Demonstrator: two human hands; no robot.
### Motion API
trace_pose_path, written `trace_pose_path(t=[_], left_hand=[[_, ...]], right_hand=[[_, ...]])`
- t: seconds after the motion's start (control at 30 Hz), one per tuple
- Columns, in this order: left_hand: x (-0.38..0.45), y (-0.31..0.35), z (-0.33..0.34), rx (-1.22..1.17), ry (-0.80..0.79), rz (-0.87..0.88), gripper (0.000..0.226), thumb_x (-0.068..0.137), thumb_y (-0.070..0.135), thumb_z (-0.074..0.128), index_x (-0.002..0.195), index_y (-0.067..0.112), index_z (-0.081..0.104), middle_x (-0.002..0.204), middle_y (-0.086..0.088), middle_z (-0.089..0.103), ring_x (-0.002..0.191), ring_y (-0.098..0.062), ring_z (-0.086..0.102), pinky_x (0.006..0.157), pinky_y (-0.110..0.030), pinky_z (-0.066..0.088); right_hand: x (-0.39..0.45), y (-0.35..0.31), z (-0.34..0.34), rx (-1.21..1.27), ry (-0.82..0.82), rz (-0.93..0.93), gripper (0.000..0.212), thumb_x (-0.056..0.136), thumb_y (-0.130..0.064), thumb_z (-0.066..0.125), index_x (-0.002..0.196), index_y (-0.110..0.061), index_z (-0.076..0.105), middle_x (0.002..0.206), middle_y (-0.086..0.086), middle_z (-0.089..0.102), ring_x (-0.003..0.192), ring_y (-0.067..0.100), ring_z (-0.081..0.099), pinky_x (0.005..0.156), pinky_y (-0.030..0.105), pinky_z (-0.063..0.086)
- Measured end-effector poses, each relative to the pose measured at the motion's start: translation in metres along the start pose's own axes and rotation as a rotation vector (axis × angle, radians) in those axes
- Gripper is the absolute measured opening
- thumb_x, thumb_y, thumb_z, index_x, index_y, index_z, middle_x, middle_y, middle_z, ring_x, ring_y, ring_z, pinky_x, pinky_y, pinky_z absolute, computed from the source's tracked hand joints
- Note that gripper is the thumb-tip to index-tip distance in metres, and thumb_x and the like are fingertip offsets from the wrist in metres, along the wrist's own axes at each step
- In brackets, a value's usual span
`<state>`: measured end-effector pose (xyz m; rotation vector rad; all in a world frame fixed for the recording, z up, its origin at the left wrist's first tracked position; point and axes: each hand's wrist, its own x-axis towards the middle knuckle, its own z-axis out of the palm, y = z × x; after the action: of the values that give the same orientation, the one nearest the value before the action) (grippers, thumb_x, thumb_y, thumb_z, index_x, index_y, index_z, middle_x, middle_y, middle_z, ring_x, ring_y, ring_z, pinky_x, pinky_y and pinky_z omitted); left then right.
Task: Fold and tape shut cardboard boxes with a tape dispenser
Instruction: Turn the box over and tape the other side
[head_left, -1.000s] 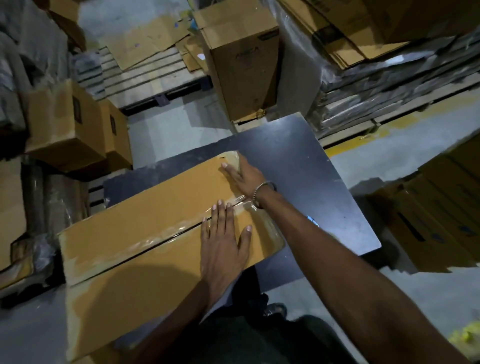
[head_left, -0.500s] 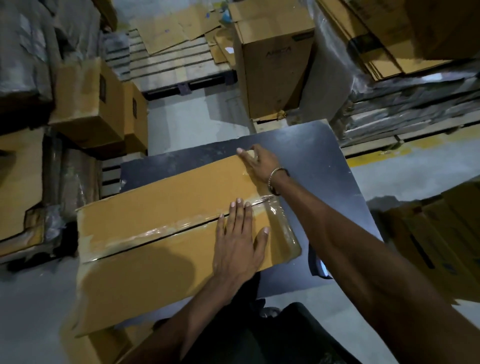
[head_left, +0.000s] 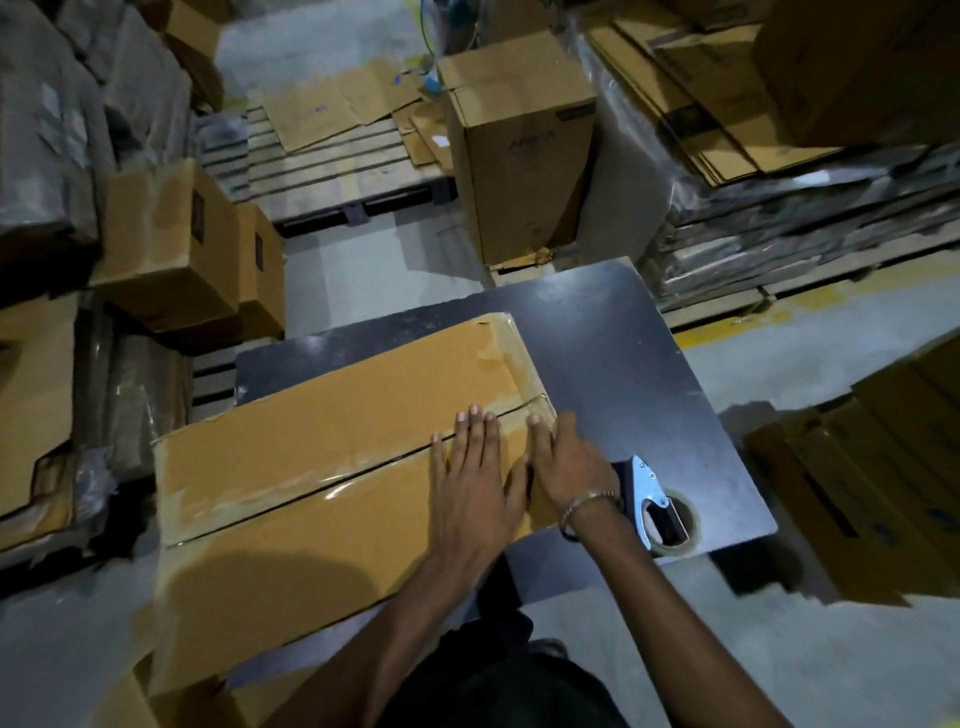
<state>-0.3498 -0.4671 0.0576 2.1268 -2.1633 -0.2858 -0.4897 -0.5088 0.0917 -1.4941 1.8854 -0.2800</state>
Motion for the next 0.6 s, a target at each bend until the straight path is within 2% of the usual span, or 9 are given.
trace_pose_path(t=[0.13,0.27,0.4,0.5,0.6], left_hand=[[0.011,0.003,-0.002,-0.101,-0.041,-0.027,0.076,0.108,0.062,0.009,0.169,0.017,0.017,0.176,0.000,0.003,0.163,-0.014,-0.005,0.131,-0.051,-0.001],[0.056,0.026,-0.006,-0.127,-0.043,-0.078,0.079,0.105,0.062,0.011,0.169,0.015,0.012,0.177,-0.003,0.004,0.163,-0.018,-0.005,0.131,-0.051,-0.006],[0.113,0.043,-0.019,-0.210,-0.126,0.002,0.079,0.106,0.061,0.031,0.169,0.016,0.013,0.177,-0.004,0.003,0.163,-0.018,-0.005,0.130,-0.050,-0.009],[0.117,0.022,-0.034,-0.205,-0.122,0.102,0.074,0.107,0.058,0.036,0.167,0.017,0.022,0.176,-0.004,0.016,0.163,-0.019,0.007,0.130,-0.051,-0.003],[0.076,-0.034,-0.041,-0.082,0.004,0.071,0.068,0.111,0.059,0.020,0.164,0.020,0.031,0.173,-0.001,0.028,0.161,-0.019,0.016,0.130,-0.051,0.009]], right_hand=[[0.006,0.000,-0.001,-0.119,0.135,-0.062,0.041,0.108,-0.059,0.024,0.101,-0.020,0.038,0.100,0.020,0.071,0.091,0.045,0.066,0.063,0.040,0.033],[0.055,0.003,-0.020,-0.210,0.221,-0.136,0.046,0.108,-0.057,0.025,0.110,-0.016,0.047,0.101,0.021,0.070,0.092,0.045,0.066,0.065,0.041,0.036],[0.119,0.007,-0.062,-0.301,0.220,-0.178,0.055,0.108,-0.059,0.022,0.120,-0.016,0.052,0.103,0.021,0.069,0.096,0.042,0.066,0.068,0.038,0.036],[0.162,0.014,-0.093,-0.366,0.246,-0.133,0.060,0.107,-0.061,0.023,0.128,-0.013,0.053,0.110,0.024,0.069,0.102,0.042,0.066,0.074,0.039,0.040],[0.177,0.013,-0.102,-0.439,0.360,-0.054,0.056,0.109,-0.053,0.031,0.136,-0.008,0.050,0.130,0.024,0.062,0.120,0.043,0.059,0.092,0.049,0.047]])
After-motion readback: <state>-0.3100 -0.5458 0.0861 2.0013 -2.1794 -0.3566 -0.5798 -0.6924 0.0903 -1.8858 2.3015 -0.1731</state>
